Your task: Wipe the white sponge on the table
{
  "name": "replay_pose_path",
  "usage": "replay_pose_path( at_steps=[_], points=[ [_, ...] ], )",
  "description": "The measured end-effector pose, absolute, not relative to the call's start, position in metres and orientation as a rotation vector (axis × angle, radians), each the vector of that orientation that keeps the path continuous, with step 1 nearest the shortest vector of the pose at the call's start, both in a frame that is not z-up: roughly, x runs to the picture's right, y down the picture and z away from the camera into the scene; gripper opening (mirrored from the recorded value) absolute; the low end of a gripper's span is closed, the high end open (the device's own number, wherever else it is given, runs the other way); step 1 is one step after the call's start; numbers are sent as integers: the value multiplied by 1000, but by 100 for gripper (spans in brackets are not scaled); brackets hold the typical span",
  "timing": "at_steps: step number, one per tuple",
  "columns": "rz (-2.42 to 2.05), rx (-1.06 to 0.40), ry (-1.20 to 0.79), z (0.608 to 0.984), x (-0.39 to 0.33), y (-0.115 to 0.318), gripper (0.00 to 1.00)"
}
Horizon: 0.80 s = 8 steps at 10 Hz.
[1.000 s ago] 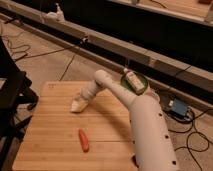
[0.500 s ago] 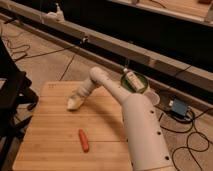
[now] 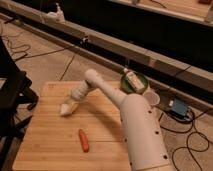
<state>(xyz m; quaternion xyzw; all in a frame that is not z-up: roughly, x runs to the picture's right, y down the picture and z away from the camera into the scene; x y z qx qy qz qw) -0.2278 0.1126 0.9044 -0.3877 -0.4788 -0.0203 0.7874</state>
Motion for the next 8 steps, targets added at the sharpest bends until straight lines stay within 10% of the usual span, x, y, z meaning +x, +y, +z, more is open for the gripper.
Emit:
replay_pose_path(
  at_steps=[8],
  points=[
    [70,-756,-867,917,-149,87,0]
  ],
)
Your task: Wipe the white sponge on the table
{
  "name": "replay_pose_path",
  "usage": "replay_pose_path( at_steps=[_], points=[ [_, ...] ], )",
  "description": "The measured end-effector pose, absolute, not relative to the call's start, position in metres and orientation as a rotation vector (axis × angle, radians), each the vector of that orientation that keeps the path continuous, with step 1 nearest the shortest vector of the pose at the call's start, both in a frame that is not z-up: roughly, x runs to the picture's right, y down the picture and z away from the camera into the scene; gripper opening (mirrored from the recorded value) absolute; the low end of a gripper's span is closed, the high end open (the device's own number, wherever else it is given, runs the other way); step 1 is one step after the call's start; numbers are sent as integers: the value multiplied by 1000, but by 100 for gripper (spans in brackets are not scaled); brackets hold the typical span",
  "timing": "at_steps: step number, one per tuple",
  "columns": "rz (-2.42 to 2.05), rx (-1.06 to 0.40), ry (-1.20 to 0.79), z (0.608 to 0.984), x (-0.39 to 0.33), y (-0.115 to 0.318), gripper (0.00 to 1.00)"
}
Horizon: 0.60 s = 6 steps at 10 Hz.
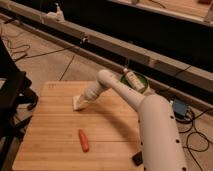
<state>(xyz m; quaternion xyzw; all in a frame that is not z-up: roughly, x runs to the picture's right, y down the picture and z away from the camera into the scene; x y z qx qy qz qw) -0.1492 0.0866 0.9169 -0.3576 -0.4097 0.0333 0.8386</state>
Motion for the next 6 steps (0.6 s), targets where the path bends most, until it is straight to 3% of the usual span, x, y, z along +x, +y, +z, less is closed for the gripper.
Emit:
replay_pose_path(
  at_steps=[3,6],
  points=[
    [38,-700,-902,918,-175,60,0],
    [-37,-691,-996,899,-226,63,0]
  ],
)
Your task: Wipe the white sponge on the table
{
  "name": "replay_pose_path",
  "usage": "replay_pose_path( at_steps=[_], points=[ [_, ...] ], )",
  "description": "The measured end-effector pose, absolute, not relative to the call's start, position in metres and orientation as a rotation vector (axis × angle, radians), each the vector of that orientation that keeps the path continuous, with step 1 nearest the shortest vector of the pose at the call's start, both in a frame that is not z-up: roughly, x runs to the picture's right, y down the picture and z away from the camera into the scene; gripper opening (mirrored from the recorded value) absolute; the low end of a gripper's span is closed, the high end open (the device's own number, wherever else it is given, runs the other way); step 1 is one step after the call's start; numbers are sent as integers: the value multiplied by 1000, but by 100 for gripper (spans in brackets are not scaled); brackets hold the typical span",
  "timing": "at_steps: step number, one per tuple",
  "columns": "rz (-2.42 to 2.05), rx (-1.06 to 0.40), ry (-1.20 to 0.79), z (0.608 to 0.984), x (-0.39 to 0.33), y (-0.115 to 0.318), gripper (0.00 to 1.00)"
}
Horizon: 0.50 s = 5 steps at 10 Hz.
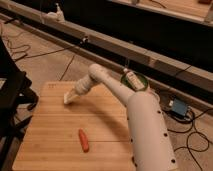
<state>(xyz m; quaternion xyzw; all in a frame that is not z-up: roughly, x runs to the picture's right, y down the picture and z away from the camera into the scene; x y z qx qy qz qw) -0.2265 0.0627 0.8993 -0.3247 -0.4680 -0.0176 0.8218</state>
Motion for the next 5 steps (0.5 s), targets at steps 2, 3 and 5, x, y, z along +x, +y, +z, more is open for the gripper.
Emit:
replay_pose_path(
  at_steps=[2,3,5],
  points=[
    [-82,-709,-1050,879,-246,80,0],
    [-93,-719,-1062,872,-248,88,0],
    [-76,-742,-1046,866,-233,104,0]
  ],
)
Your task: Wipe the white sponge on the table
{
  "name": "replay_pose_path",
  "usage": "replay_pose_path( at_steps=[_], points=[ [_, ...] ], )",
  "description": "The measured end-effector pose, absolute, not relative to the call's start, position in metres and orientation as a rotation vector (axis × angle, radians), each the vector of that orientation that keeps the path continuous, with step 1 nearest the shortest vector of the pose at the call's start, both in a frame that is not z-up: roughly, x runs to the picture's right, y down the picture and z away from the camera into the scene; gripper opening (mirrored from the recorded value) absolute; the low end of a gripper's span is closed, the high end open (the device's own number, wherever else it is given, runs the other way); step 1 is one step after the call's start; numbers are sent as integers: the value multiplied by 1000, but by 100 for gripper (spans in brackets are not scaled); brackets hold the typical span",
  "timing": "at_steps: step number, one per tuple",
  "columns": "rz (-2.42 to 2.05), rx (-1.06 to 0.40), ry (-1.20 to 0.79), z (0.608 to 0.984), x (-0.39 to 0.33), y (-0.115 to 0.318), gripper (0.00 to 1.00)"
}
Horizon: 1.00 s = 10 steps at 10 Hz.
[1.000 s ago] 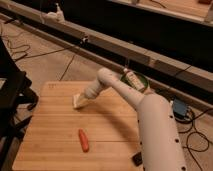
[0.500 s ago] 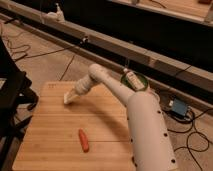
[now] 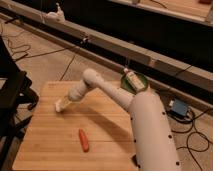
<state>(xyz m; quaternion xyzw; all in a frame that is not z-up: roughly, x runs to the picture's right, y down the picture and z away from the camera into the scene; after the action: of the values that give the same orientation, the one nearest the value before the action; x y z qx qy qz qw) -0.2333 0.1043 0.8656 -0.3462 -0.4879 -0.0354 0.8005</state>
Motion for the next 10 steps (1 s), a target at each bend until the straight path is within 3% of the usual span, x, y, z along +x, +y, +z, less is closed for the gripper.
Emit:
replay_pose_path(
  at_steps=[4,10],
  points=[
    [49,-766,-915,879,-167,121,0],
    [57,-719,-854,907,-159,83,0]
  ],
)
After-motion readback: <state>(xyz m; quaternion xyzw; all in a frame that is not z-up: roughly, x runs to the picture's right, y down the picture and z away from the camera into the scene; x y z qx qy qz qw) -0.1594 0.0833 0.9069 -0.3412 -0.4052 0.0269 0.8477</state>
